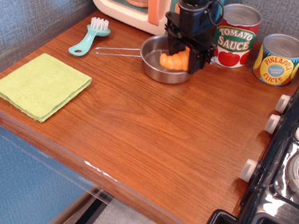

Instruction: Place the croissant inside of the silver pan.

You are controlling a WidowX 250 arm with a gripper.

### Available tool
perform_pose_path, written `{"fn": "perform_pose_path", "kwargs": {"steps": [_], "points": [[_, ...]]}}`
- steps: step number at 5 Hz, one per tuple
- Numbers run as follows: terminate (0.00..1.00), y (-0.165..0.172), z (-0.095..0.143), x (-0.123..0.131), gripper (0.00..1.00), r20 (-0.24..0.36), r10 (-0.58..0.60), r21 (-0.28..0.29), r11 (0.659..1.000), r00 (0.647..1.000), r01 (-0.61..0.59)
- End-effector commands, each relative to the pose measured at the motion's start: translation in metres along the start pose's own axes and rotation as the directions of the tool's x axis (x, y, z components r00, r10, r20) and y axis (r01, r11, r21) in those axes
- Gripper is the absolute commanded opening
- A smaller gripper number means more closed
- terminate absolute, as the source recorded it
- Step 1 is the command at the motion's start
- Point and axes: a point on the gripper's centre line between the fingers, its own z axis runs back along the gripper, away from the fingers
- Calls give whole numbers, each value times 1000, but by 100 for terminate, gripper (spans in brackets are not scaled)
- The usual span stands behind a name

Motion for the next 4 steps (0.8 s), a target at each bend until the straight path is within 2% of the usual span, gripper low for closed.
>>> {"fn": "perform_pose_path", "kwargs": {"steps": [1,3,4], "points": [[0,22,28,-5,100,35,3,16,1000,999,-4],[0,19,63,-16,100,77,-9,-15,1000,997,10],[0,9,86,-36,100,68,-9,-15,1000,998,10]]}}
